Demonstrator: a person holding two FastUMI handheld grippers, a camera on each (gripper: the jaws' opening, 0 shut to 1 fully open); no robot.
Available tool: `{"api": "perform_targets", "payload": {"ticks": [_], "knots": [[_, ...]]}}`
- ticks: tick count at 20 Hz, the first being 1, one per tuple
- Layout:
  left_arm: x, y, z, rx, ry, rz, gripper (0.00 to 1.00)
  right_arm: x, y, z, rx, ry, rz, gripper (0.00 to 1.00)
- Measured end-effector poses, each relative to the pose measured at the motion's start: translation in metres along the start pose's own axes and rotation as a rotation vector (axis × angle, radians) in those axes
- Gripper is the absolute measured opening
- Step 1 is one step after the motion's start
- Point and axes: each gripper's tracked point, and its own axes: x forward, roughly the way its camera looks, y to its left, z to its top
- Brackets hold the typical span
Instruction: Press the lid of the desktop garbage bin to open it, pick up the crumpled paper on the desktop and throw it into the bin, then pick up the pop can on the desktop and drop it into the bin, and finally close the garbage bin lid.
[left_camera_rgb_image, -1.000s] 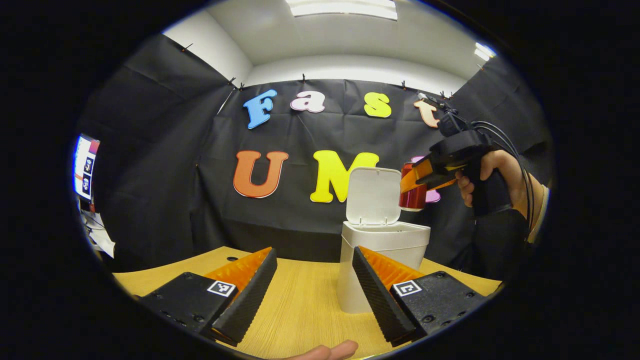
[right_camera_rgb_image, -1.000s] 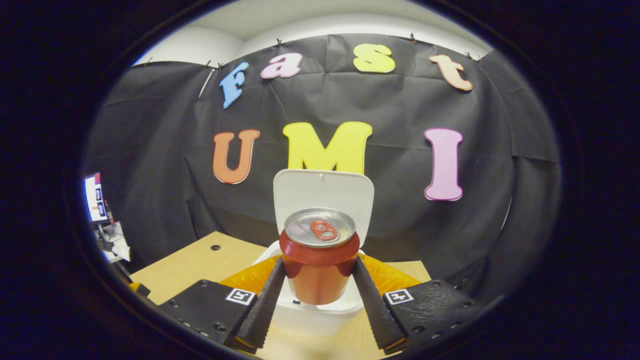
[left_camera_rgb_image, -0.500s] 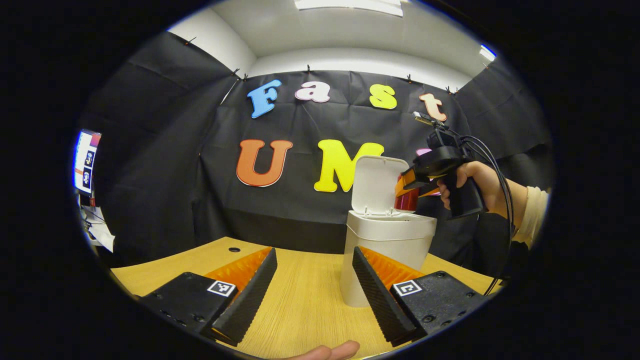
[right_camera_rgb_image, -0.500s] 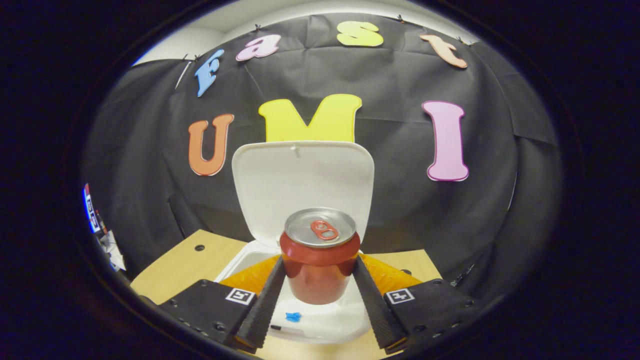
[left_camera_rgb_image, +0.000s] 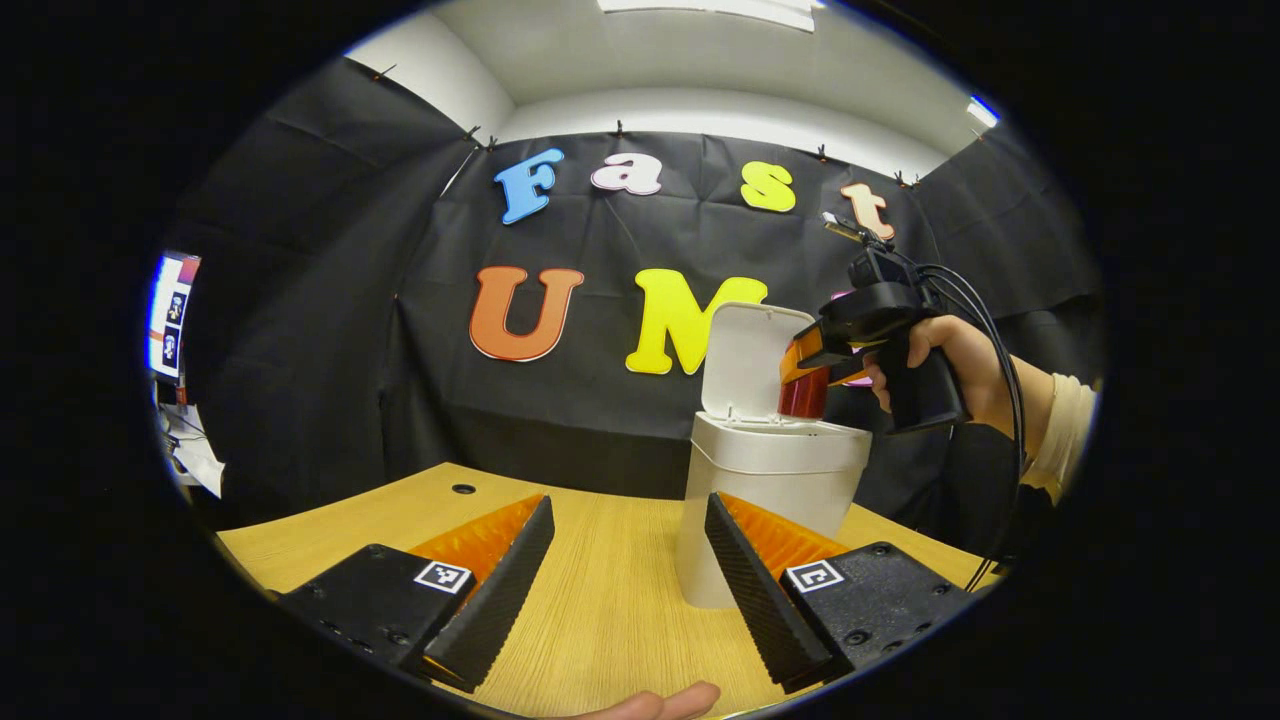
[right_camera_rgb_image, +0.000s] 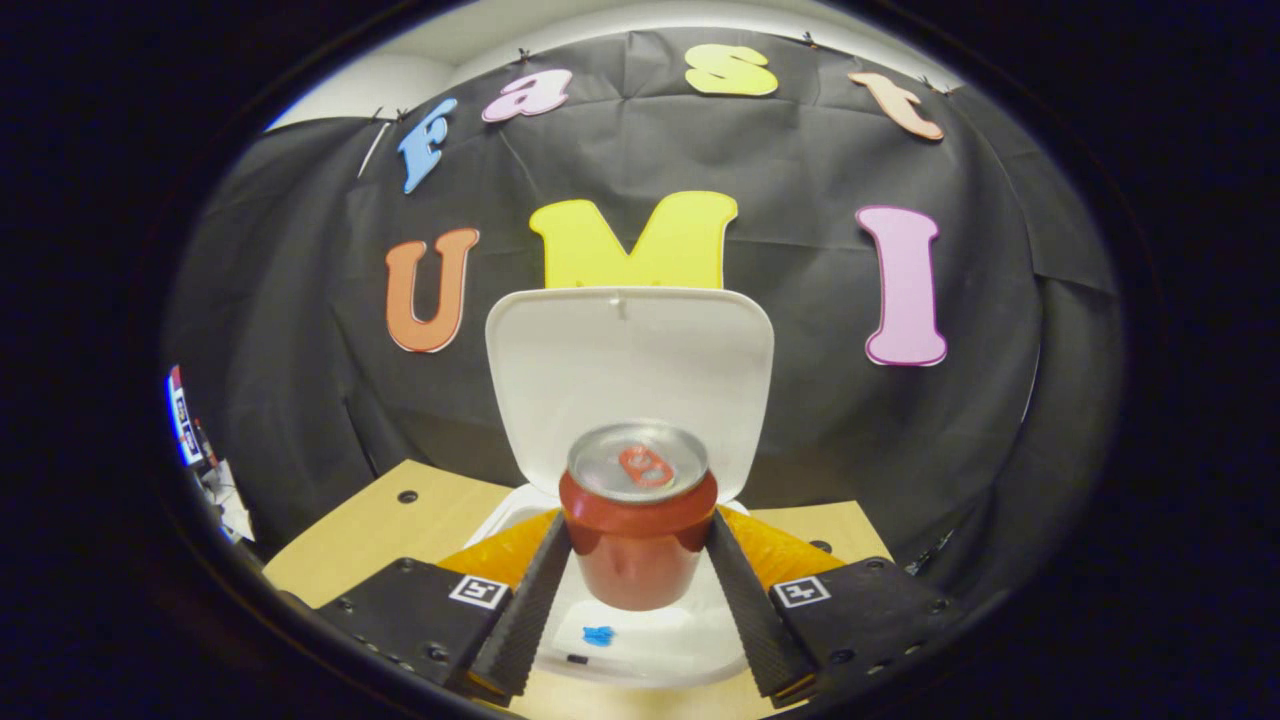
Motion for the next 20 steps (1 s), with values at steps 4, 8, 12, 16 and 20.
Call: {"api": "perform_targets", "payload": {"ticks": [4,8,12,16,20], "knots": [[-0.001,-0.006,-0.003,0.004,0.013,-0.019,0.98,-0.004,0.008,0.008,-0.008,-0.021,-0.001,0.84],[-0.004,-0.009,0.001,0.010,0.007,-0.042,0.98,-0.011,0.016,0.021,-0.009,-0.048,0.006,0.88],[-0.008,-0.008,0.005,0.023,-0.007,-0.047,0.98,-0.018,0.020,0.043,-0.012,-0.086,-0.007,0.94],[-0.008,-0.007,0.001,0.024,0.004,-0.047,0.98,-0.024,0.018,0.076,0.002,-0.160,-0.036,0.94],[-0.011,-0.007,0.004,0.049,0.002,-0.024,0.98,-0.020,0.017,0.112,-0.023,-0.263,-0.063,0.94]]}}
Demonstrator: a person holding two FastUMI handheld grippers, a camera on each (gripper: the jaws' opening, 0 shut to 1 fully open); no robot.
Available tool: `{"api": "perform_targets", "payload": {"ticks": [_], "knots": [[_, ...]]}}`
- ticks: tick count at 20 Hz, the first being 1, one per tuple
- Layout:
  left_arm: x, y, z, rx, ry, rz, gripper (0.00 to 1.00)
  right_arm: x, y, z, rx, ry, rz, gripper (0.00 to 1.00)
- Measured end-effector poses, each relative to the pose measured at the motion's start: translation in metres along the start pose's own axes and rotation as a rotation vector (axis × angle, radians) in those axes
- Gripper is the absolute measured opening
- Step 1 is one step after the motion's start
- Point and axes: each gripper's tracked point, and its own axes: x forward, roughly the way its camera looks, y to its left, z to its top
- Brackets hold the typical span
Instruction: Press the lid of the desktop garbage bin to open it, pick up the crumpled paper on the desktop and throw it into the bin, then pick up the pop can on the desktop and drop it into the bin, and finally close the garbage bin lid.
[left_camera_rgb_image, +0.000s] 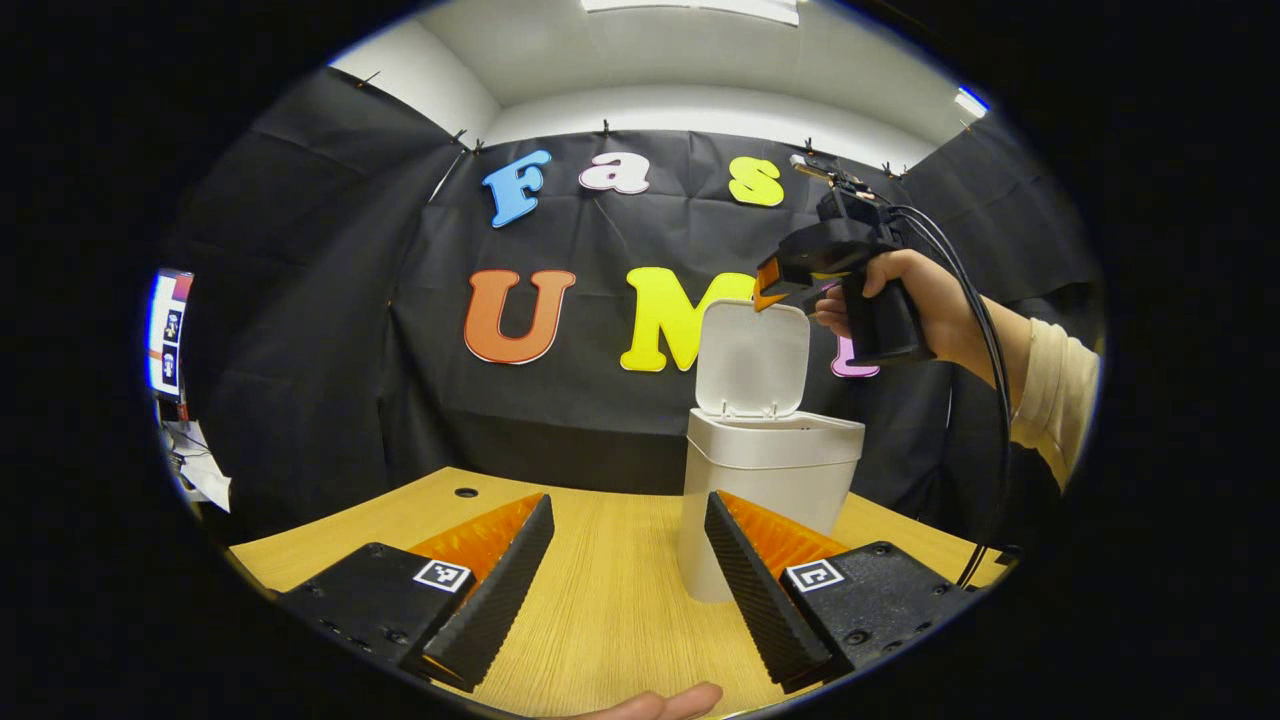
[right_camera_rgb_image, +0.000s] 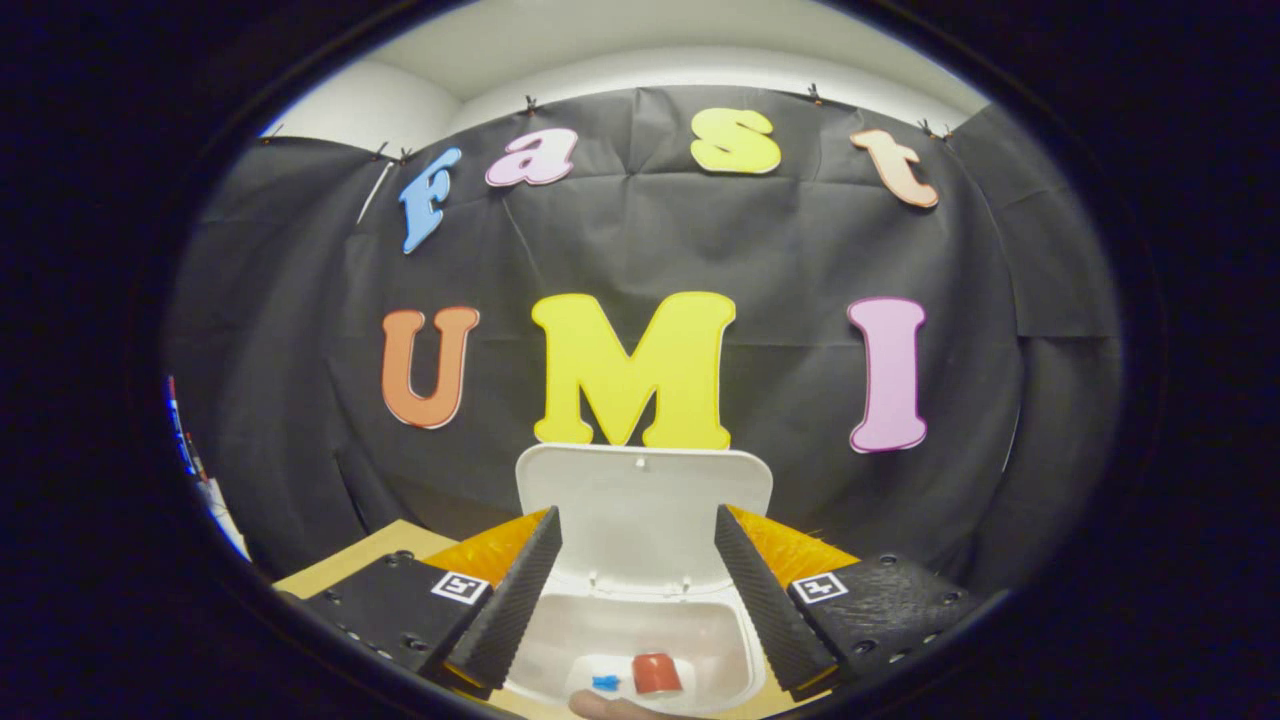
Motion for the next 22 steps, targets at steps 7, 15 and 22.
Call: {"api": "perform_targets", "payload": {"ticks": [7,15,22], "knots": [[-0.002,-0.012,-0.004,0.002,0.010,-0.030,0.98,0.040,0.007,0.039,0.028,-0.086,-0.021,0.94],[-0.004,-0.017,-0.002,0.004,0.003,-0.061,0.98,0.072,-0.004,0.021,0.014,0.027,-0.121,0.96],[-0.003,-0.004,-0.001,-0.022,0.002,-0.040,0.98,0.041,-0.002,0.012,-0.002,0.068,-0.095,0.94]]}}
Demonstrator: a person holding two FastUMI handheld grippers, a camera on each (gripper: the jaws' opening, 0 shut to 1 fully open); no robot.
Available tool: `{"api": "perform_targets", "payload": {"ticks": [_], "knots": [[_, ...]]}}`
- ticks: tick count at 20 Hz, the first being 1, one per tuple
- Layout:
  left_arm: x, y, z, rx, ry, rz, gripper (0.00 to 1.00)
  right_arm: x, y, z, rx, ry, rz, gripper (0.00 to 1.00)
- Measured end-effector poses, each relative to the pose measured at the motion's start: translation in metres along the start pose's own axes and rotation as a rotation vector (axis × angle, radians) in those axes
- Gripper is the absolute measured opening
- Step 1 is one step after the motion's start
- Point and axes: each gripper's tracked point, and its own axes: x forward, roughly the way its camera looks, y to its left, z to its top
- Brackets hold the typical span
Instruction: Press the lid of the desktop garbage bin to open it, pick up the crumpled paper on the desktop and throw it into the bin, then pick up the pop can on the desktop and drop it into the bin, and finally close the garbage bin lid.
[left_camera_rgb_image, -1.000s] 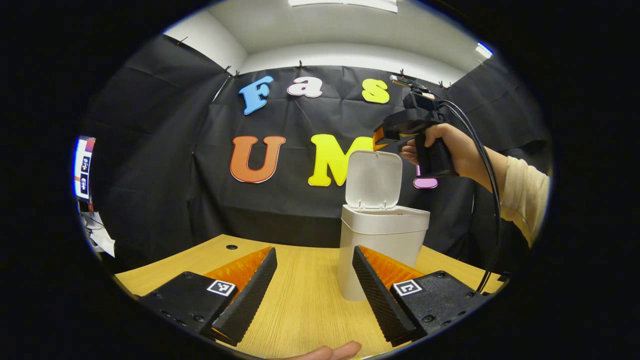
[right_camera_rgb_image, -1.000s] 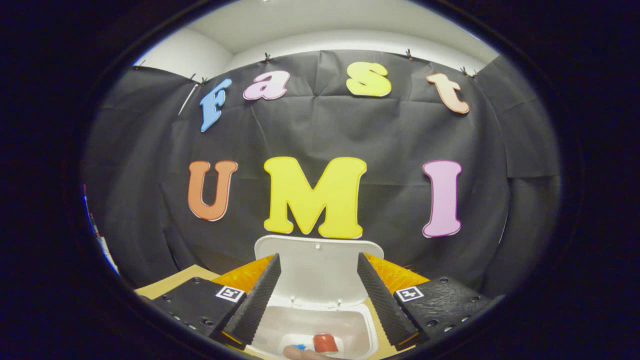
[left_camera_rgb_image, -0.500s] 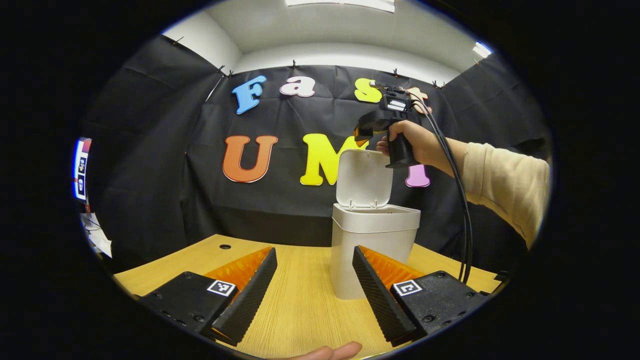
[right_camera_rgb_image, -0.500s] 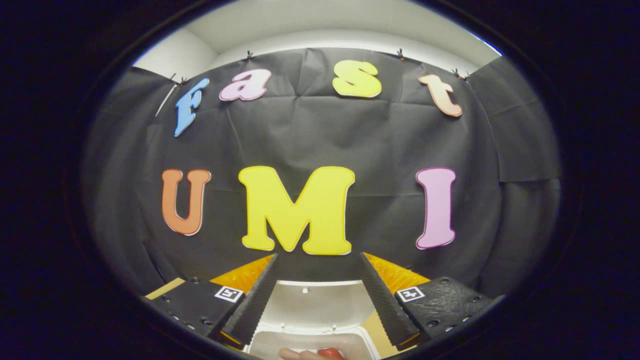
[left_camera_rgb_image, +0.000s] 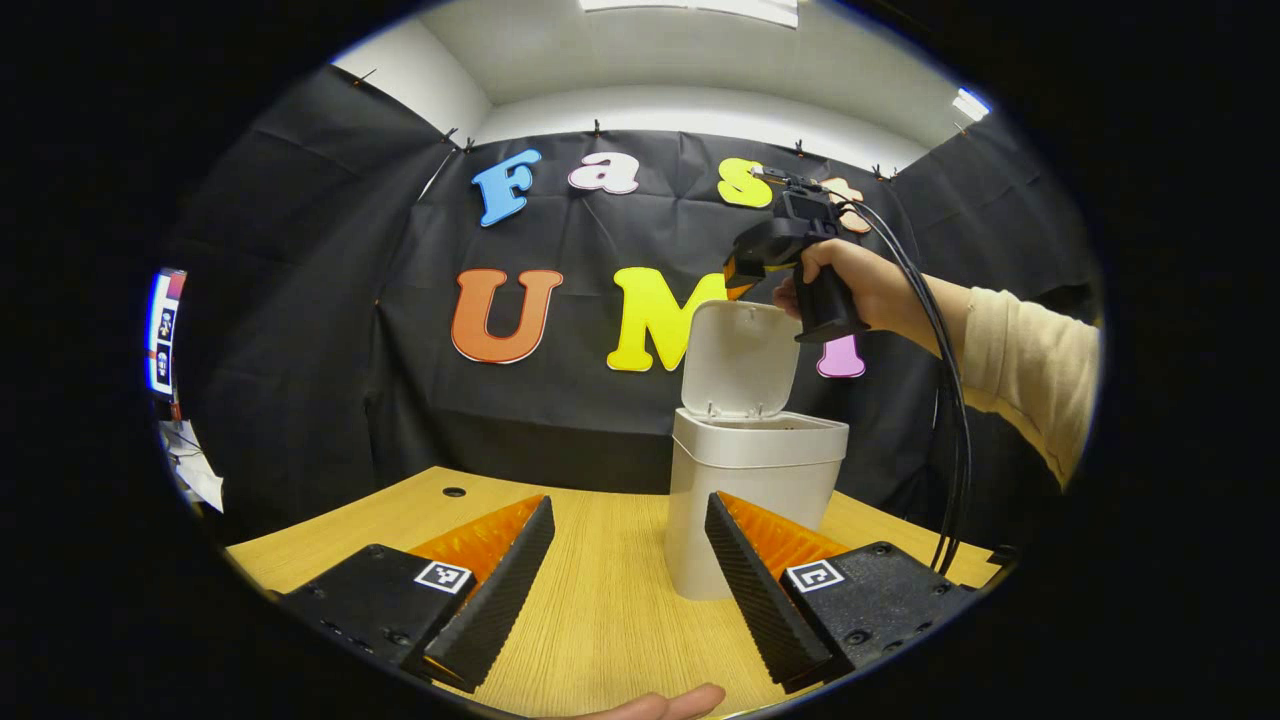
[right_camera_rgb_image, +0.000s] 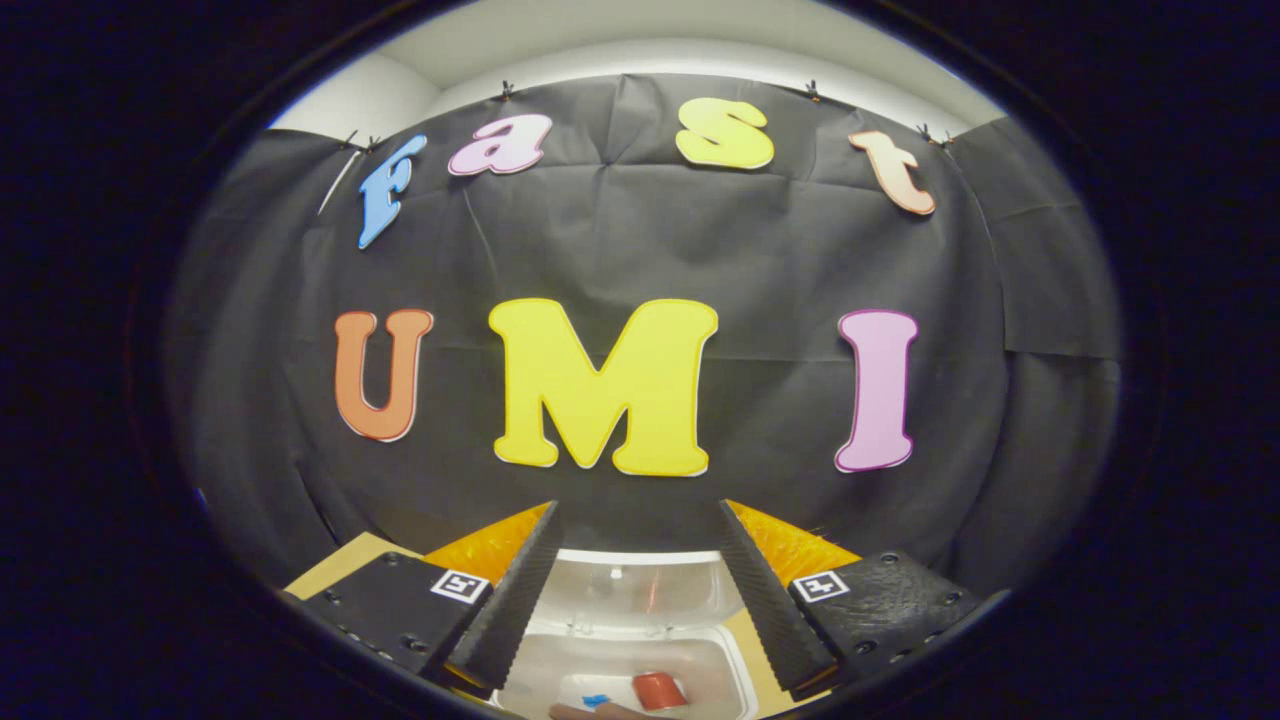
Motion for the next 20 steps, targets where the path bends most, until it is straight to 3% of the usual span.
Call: {"api": "perform_targets", "payload": {"ticks": [10,14,15,20], "knots": [[-0.007,0.000,0.005,0.026,-0.004,0.017,0.98,-0.036,0.002,-0.038,-0.036,0.115,0.030,0.94],[-0.006,0.006,0.002,0.029,0.009,0.034,0.98,-0.044,0.000,-0.069,-0.021,0.220,0.057,0.94],[-0.006,0.006,0.001,0.026,0.012,0.032,0.98,-0.045,-0.001,-0.076,-0.019,0.244,0.058,0.98],[-0.003,0.011,-0.003,0.037,0.021,0.049,0.98,-0.053,0.005,-0.111,0.069,0.375,0.127,0.94]]}}
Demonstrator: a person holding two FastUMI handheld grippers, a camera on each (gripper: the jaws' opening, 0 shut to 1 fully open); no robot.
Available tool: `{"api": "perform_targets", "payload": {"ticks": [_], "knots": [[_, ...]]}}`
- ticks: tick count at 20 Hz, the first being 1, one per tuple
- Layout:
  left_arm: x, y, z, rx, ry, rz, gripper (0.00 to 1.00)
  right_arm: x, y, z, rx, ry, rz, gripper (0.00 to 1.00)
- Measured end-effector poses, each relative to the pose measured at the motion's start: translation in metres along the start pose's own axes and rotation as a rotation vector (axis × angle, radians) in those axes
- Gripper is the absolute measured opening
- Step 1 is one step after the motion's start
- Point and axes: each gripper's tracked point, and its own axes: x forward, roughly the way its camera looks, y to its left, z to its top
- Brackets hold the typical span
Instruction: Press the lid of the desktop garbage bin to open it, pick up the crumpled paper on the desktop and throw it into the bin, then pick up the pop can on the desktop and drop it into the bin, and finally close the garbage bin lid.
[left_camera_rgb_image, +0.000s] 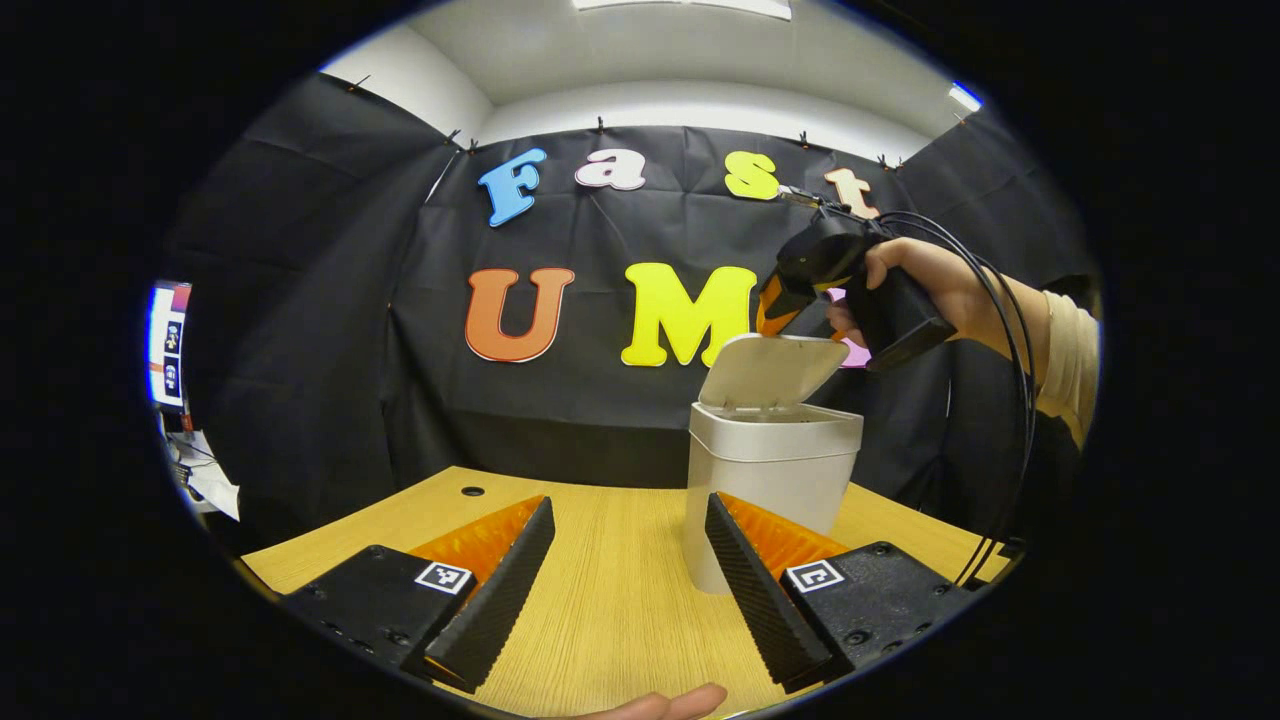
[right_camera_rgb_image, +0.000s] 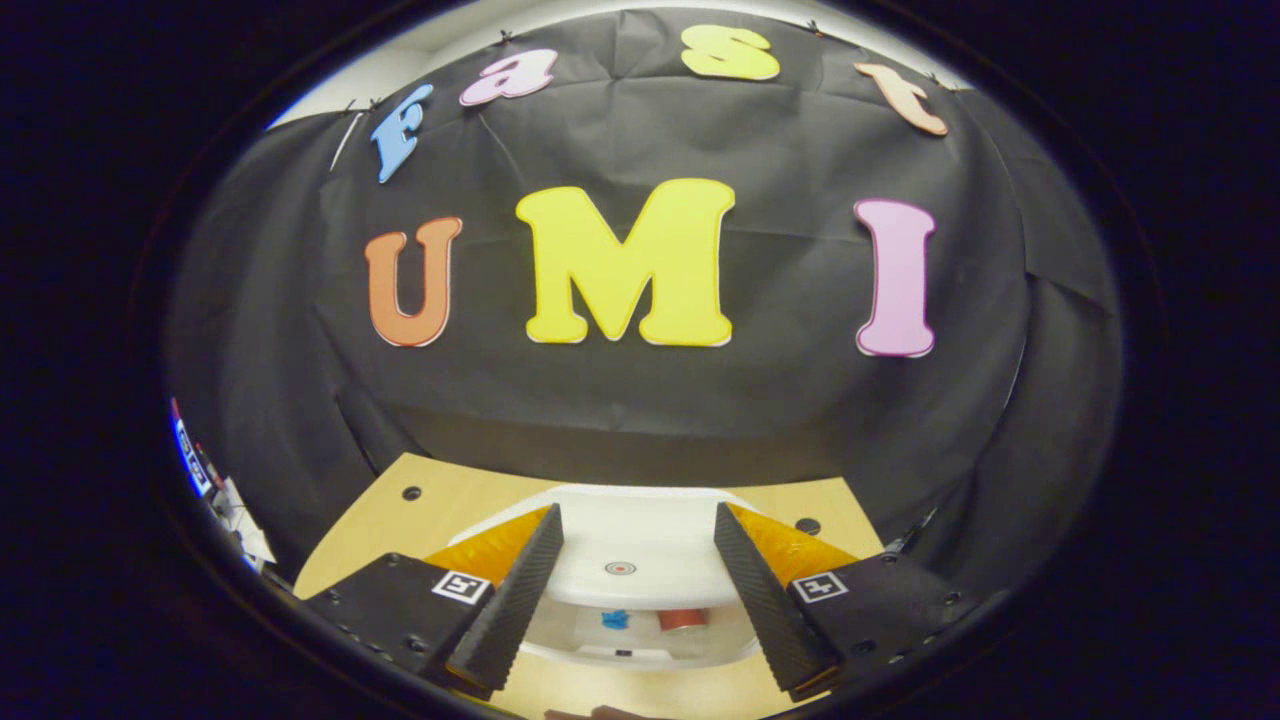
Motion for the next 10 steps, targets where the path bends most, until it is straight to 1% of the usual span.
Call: {"api": "perform_targets", "payload": {"ticks": [4,7,10], "knots": [[0.005,0.001,-0.006,-0.007,0.020,0.002,0.98,0.005,-0.002,-0.019,0.027,0.072,0.020,0.94],[0.005,0.002,-0.007,0.007,0.015,0.014,0.98,0.010,-0.005,-0.035,-0.003,0.115,0.015,0.94],[0.008,-0.002,-0.008,0.026,0.013,0.009,0.98,0.013,-0.007,-0.049,-0.023,0.141,0.001,0.94]]}}
